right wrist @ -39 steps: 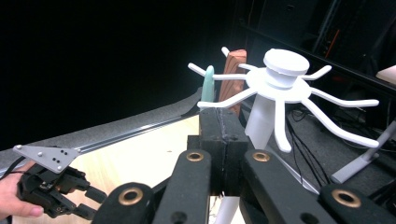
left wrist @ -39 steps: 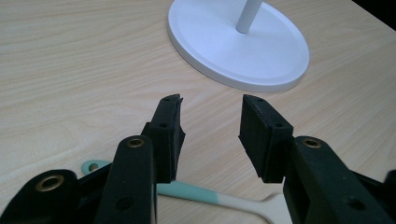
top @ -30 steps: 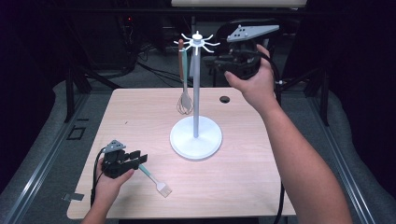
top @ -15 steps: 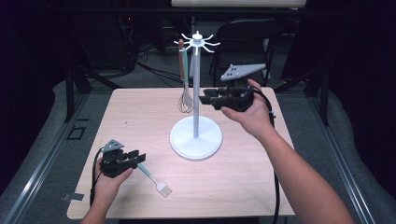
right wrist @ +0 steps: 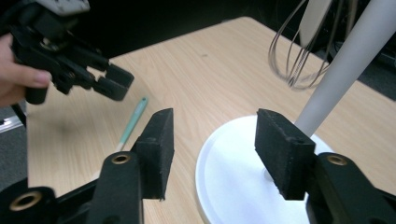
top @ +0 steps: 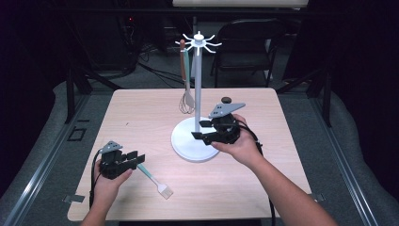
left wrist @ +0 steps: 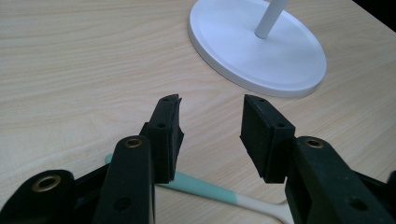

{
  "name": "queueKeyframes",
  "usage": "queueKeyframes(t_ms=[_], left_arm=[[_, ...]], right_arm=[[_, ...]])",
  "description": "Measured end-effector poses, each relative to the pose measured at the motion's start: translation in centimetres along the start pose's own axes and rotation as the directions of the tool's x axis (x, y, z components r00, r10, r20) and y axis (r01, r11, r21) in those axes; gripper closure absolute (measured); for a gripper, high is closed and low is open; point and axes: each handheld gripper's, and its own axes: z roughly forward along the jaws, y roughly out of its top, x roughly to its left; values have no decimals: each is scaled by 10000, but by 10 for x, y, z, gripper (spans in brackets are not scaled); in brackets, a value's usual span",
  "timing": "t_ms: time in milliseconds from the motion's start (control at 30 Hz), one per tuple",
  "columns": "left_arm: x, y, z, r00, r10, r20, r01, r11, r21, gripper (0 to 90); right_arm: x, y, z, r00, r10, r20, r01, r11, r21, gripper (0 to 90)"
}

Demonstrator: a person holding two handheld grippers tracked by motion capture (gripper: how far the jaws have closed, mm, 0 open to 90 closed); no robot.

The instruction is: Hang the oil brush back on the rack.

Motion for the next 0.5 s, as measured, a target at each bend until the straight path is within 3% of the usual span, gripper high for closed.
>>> queueKeyframes(t_ms=[233,500], left_arm=[[2,0,-1,10000,-42,-72,43,10000,33,561],[4,-1,0,9999,-112,-110,112,9999,-21,532]], right_arm=[[7,-25,22,9998,195,-106,-188,9978,630,442],[17,-48,43,9982,427,-417,-370,9909,1292,512]])
